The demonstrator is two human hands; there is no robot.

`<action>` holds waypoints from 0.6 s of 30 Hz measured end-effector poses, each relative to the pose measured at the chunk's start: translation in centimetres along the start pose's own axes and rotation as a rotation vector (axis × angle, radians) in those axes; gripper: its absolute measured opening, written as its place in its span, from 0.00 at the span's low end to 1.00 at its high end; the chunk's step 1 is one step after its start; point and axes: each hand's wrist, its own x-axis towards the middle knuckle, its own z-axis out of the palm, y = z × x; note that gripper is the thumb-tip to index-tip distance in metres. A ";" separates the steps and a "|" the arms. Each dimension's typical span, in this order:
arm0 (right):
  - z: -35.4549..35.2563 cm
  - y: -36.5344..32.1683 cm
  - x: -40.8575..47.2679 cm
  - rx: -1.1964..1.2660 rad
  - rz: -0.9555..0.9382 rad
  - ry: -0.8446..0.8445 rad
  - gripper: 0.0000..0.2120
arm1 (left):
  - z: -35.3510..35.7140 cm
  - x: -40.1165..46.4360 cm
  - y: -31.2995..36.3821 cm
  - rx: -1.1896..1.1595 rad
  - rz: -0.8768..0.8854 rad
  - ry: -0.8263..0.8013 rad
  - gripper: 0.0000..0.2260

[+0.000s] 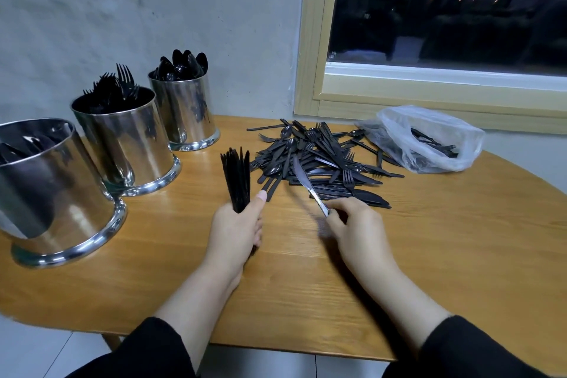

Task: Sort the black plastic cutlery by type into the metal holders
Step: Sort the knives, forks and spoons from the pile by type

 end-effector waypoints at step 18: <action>-2.5 6.5 8.8 -0.112 -0.072 0.062 0.04 | 7.3 7.2 1.0 -0.124 0.168 -0.039 0.05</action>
